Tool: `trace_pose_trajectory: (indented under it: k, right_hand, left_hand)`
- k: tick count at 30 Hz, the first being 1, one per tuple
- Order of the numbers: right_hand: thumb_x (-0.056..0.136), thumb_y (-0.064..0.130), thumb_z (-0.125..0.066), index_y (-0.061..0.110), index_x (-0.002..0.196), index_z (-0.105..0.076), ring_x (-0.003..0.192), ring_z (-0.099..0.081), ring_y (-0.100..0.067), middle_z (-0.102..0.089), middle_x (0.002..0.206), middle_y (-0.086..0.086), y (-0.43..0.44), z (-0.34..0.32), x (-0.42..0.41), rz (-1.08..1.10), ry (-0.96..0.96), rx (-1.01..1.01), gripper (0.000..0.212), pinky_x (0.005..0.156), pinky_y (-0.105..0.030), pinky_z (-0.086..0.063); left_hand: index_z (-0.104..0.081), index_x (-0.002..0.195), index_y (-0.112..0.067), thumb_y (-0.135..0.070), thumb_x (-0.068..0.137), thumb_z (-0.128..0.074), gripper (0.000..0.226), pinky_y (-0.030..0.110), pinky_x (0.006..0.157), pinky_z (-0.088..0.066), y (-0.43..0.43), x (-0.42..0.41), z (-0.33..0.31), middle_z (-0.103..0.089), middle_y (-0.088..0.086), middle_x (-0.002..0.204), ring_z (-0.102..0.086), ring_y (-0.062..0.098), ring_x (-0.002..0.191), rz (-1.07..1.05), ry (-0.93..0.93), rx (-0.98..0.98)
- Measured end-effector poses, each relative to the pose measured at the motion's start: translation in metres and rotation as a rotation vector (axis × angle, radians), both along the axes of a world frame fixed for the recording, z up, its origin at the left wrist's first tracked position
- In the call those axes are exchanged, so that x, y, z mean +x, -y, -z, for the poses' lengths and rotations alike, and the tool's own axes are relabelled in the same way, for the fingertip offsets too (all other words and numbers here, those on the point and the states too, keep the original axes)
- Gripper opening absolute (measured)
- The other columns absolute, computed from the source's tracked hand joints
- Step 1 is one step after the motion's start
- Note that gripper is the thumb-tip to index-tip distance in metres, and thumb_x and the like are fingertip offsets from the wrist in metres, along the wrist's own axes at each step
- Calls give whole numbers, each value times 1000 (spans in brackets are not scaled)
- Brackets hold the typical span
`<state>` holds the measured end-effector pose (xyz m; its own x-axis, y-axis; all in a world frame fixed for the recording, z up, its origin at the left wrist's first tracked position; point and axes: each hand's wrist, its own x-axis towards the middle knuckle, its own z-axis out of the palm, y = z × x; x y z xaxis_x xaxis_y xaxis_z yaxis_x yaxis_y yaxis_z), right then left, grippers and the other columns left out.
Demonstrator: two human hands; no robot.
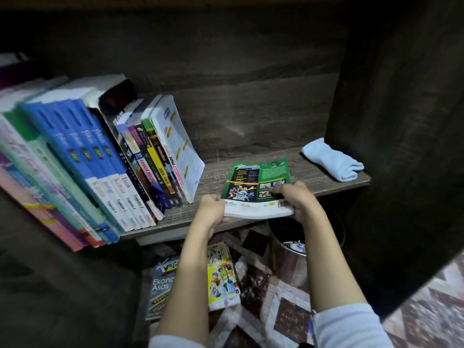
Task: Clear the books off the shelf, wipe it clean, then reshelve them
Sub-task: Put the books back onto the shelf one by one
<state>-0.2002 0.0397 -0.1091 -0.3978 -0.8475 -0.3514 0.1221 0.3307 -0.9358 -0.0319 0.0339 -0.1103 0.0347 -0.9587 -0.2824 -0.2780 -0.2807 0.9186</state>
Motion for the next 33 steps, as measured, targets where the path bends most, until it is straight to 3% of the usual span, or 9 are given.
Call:
trace_pose_trajectory:
  k: [5, 7, 11, 15, 20, 23, 26, 31, 33]
  right_hand:
    - [82, -10, -55, -3, 117, -49, 93, -64, -32, -63, 113, -22, 7, -11, 14, 9, 32, -169, 37, 67, -35, -54]
    - [85, -8, -55, 4, 113, -44, 97, -60, -26, -61, 111, -13, 3, -19, 20, 23, -24, -275, 33, 74, -35, -50]
    - [88, -3, -54, 17, 116, -40, 99, -54, -18, -54, 91, 13, -12, -38, 41, 5, -267, -515, 38, 89, -31, -42]
    - [93, 3, -49, 17, 125, -38, 88, -54, -17, -58, 90, 15, -22, -42, 68, -44, -470, -668, 37, 69, -20, -37]
    - [98, 10, -42, 14, 141, -29, 81, -61, -39, -66, 97, -19, -22, -24, 110, -167, -753, -746, 45, 64, -37, -37]
    - [94, 6, -42, 34, 134, -14, 88, -60, -47, -63, 115, -22, -23, -12, 132, -268, -810, -769, 56, 72, -44, -44]
    - [91, 0, -41, 39, 123, -9, 88, -58, -48, -62, 115, -22, -18, -3, 144, -293, -758, -759, 60, 73, -45, -43]
    - [89, -3, -38, 42, 121, -10, 90, -56, -42, -60, 113, -18, -5, -2, 149, -426, -712, -677, 61, 72, -37, -37]
    - [86, -7, -39, 45, 119, -12, 91, -57, -41, -58, 118, -17, -3, -1, 152, -481, -670, -660, 67, 73, -37, -40]
  left_hand:
    - [-56, 121, 2, -8, 100, -37, 30, 25, 54, -44, 5, 6, -1, -57, 10, 101, -45, 12, 58, -46, 51, -37]
    - [-57, 123, -1, -10, 99, -38, 31, 30, 65, -49, 6, 11, -2, -56, 8, 104, -49, 13, 64, -19, 89, -68]
    - [-58, 124, -9, -9, 97, -44, 31, 23, 96, -37, 10, 27, -23, -58, 5, 127, -53, 19, 114, -43, 286, -254]
    - [-60, 121, -14, -11, 97, -47, 27, 29, 100, -41, 10, 45, -61, -59, 4, 127, -53, 18, 119, -114, 22, -473]
    - [-42, 138, -25, -23, 96, -51, 43, 35, 105, -41, -9, 55, -101, -49, -1, 138, -47, 12, 126, -158, -260, -672]
    - [-26, 144, -36, -27, 93, -55, 59, 32, 99, -45, -18, 58, -107, -37, -4, 147, -47, 3, 123, -135, -341, -698]
    - [-23, 145, -38, -17, 91, -60, 69, 36, 103, -44, -20, 61, -106, -37, -5, 147, -54, -4, 112, -81, -262, -742]
    - [-39, 141, -30, -10, 92, -54, 55, 54, 103, -37, -17, 72, -105, -49, 6, 140, -47, 36, 124, -118, 59, -830]
    - [-51, 134, -29, -13, 90, -54, 47, 49, 97, -42, -14, 79, -103, -59, 11, 128, -54, 36, 114, -153, 227, -855]
